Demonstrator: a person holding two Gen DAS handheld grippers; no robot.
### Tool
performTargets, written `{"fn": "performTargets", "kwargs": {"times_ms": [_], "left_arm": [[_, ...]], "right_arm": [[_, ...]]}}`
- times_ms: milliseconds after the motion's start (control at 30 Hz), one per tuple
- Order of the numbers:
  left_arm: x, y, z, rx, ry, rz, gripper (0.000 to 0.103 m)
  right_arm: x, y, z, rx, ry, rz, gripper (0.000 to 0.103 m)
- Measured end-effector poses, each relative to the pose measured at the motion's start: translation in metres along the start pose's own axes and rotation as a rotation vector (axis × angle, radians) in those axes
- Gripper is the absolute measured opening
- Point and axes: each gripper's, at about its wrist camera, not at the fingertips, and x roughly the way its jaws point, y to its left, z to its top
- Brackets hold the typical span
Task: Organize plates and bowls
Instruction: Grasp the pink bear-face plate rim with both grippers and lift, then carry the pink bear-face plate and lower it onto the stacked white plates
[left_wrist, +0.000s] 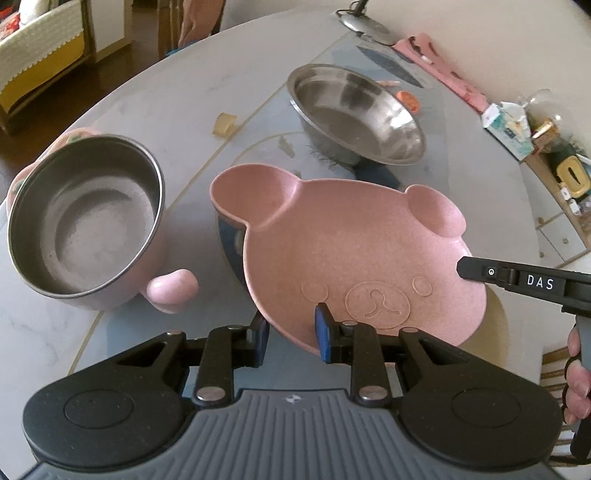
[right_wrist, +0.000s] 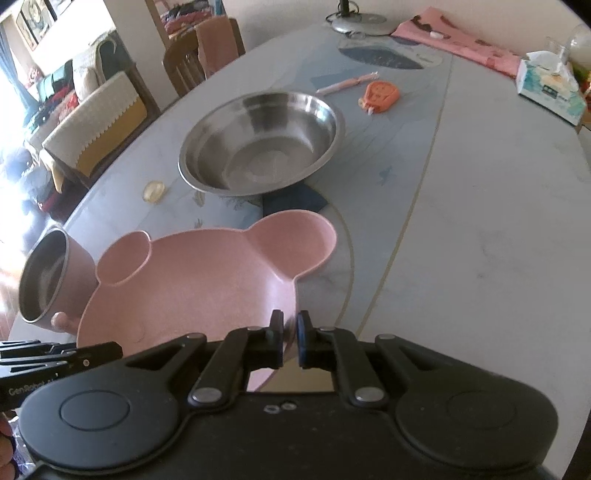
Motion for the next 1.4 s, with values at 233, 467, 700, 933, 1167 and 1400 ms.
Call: {"fn": "performTargets", "kwargs": {"times_ms": [233,467,700,933,1167,1400], "left_arm": [[-0.023,-0.008,-0.002,0.029,-0.025,-0.056,0.025],[-0.05,-0.01,-0.012,0.082,-0.039,-0.092,0.025],[-0.079,0.001,-0.028,0.141,-0.053,-0.109,0.025],[-0.103,0.021,-0.051,0.185,-0.051,-0.126,0.025],[-0.119,0.041,-0.077,0.223,-0.038,-0.133,0.025],[-0.126,0.057,-0.102,0.257,-0.022,-0.128,0.025]], "right_arm": [[-0.039,0.0,-0.012,0.02,-0.069,-0.014,0.008],[-0.071,0.011,-0.031,0.053,-0.116,-0.04,0.008],[-0.097,0.034,-0.056,0.083,-0.152,-0.066,0.008],[-0.115,0.063,-0.091,0.107,-0.17,-0.086,0.008],[-0.125,0.086,-0.123,0.139,-0.176,-0.093,0.008],[-0.123,0.102,-0.154,0.169,-0.167,-0.097,0.008]]}}
